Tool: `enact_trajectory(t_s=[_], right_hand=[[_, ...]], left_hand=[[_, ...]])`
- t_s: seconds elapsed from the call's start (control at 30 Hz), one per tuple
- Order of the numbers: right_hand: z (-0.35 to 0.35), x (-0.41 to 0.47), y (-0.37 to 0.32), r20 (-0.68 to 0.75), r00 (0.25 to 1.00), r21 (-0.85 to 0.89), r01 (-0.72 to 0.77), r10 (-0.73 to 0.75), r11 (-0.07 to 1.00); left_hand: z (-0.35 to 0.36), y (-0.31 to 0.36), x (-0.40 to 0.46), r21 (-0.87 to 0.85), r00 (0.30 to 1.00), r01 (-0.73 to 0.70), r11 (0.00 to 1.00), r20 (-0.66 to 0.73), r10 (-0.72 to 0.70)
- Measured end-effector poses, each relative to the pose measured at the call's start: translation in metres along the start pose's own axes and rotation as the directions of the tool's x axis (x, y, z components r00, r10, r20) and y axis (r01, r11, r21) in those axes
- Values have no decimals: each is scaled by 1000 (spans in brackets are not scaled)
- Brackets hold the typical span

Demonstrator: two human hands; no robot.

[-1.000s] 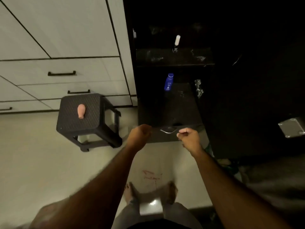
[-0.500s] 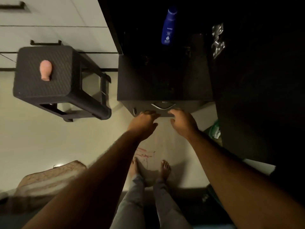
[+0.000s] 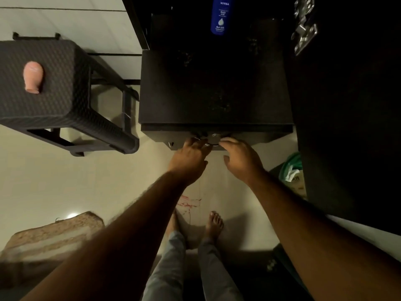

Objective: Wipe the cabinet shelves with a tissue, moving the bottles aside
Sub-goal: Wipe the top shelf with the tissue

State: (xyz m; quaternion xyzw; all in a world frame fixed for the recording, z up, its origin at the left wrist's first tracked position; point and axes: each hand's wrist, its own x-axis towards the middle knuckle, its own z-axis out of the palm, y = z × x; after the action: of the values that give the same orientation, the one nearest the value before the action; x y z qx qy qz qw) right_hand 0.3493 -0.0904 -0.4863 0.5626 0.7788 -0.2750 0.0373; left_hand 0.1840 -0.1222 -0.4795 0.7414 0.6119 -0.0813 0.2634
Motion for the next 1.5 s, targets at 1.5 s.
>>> enact_trajectory(t_s=[1.5], right_hand=[[-5,18,-36,-56,965,166,-244,256,955]], left_hand=[[1,7,-26,-402,972,149,904,-108,-208]])
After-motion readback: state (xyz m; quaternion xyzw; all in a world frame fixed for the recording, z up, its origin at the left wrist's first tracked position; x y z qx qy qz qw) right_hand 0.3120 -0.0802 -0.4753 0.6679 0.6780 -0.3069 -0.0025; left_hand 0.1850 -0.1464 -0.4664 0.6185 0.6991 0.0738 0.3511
